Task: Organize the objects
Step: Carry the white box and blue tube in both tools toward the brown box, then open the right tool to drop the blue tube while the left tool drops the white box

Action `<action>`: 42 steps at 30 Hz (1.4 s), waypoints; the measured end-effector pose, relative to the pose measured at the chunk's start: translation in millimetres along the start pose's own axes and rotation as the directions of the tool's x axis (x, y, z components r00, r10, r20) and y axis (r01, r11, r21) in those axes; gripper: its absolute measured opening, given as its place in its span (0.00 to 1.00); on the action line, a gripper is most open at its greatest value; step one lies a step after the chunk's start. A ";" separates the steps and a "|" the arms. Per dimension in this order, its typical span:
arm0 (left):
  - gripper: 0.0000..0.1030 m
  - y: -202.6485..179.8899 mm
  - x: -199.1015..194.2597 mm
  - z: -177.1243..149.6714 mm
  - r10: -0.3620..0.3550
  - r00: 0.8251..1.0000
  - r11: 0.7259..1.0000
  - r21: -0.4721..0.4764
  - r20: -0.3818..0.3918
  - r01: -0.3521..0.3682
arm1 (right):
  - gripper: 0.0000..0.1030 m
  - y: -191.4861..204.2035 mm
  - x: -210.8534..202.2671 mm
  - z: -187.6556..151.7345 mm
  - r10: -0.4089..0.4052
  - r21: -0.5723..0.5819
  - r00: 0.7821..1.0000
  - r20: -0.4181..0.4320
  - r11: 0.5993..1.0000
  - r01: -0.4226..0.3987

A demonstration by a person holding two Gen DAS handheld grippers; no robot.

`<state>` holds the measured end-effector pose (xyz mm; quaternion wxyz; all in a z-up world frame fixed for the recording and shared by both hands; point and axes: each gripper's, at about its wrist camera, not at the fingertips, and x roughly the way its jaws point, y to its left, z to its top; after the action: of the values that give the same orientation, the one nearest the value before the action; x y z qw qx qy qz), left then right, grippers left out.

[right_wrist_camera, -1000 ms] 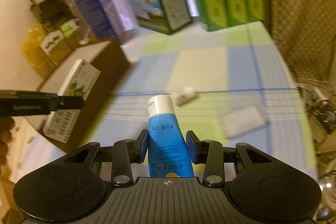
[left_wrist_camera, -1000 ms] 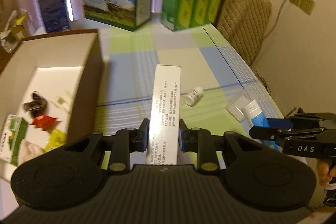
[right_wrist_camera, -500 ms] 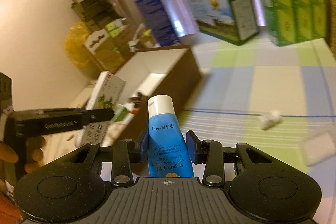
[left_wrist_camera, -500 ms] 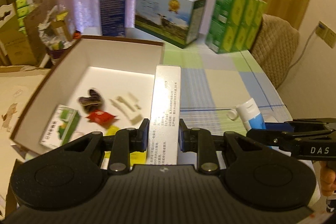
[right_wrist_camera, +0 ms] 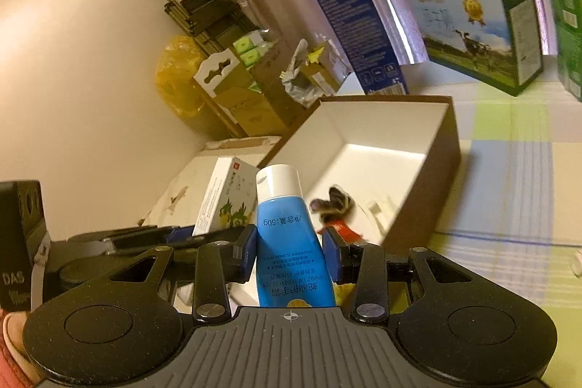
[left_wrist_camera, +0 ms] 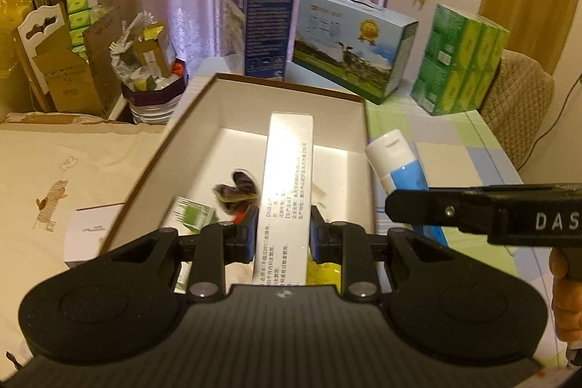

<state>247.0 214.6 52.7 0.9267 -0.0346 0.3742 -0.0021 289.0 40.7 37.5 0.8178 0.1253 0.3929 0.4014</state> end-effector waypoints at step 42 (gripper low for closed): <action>0.22 43.5 199.8 80.1 0.025 0.981 0.995 0.097 -0.194 -0.006 | 0.35 -61.5 189.3 88.0 -0.319 -0.378 0.944 -0.080 0.886 0.268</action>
<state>445.5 257.0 -31.2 0.8861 0.0131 0.4630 -0.0163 458.6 153.7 -39.0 0.8484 -0.1172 0.3830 0.3461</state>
